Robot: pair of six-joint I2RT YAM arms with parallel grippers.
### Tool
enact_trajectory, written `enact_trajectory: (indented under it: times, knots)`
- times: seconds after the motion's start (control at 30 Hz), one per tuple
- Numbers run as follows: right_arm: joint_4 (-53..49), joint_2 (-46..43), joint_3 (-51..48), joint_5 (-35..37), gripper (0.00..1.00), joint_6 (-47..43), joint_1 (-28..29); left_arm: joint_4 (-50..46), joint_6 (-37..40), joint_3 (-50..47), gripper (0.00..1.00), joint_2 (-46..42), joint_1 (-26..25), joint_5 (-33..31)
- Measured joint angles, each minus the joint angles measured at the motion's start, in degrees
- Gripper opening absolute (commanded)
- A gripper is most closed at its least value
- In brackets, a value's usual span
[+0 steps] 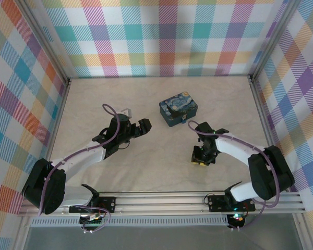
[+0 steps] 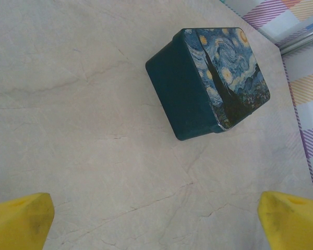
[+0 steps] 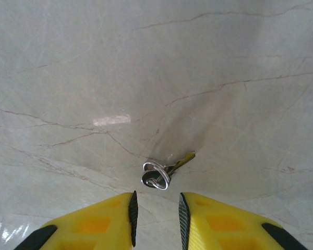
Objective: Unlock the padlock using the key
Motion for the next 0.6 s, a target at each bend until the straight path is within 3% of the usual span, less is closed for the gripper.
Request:
enact_trajectory:
  times: [0.6]
  knots:
    - [0.22, 4.2, 1.77, 1.42, 0.23, 0.02, 1.73, -0.09, 0.0, -0.02, 1.0, -0.17, 0.0, -0.48]
